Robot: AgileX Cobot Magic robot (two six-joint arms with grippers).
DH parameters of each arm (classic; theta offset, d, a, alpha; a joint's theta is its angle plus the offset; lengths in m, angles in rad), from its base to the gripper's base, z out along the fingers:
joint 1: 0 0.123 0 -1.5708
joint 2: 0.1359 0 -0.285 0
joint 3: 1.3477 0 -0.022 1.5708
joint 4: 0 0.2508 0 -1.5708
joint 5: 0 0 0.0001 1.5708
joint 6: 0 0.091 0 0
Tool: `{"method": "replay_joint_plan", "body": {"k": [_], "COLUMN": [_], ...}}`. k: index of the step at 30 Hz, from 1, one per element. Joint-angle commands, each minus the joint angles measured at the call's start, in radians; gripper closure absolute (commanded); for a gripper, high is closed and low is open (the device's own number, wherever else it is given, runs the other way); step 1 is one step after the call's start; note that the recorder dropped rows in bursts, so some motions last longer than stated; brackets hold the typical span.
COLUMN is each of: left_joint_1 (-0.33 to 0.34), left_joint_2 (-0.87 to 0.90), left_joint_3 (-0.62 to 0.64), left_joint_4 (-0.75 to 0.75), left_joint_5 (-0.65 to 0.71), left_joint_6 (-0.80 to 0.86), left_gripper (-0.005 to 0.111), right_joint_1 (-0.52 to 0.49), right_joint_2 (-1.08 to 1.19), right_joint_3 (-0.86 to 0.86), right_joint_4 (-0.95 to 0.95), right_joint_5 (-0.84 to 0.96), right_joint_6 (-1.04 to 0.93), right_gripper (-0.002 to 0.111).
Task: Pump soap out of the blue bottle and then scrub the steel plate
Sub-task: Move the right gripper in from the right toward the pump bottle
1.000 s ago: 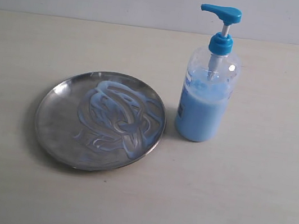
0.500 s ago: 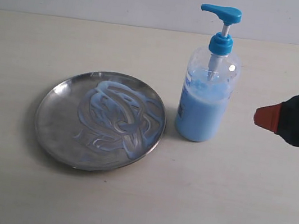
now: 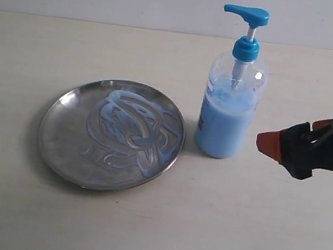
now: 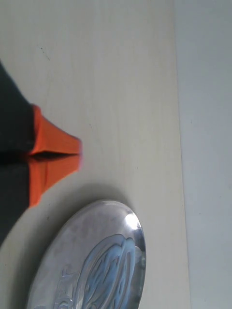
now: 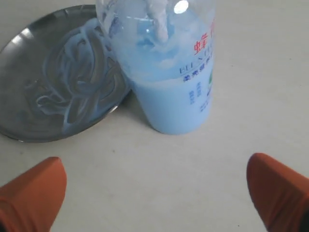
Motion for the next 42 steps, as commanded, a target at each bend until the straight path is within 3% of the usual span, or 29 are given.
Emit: {"method": "replay_joint_plan", "body": {"k": [1,9,15,20,29,42], "left_joint_1": [-0.004,-0.004,-0.004,-0.004,-0.004,-0.004], "left_joint_2": [-0.006,-0.006,-0.006,-0.006,-0.006,-0.006], "left_joint_3": [0.003,0.003,0.003,0.003,0.003,0.003], "left_joint_4": [-0.004,-0.004,-0.004,-0.004,-0.004,-0.004], "left_joint_5": [-0.013,-0.013,-0.013,-0.013,-0.013,-0.015], "left_joint_6": [0.005,0.005,0.005,0.005,0.005,0.005], "left_gripper": [0.107,0.107,0.107,0.107,0.107,0.107], "right_joint_1": [0.082,0.249,0.296,0.3,0.405,0.411], "right_joint_2": [0.002,0.002,0.024,0.175,0.278,0.317], "right_joint_3": [-0.008,-0.008,-0.008,-0.008,-0.008,-0.008], "right_joint_4": [-0.131,-0.508,-0.735,-0.723,-0.638,-0.578], "right_joint_5": [-0.104,-0.236,-0.338,-0.403,-0.597,-0.778], "right_joint_6": [0.128,0.553,0.909,0.935,0.931,0.867], "right_gripper": [0.01,0.01,0.01,0.01,0.01,0.01]}}
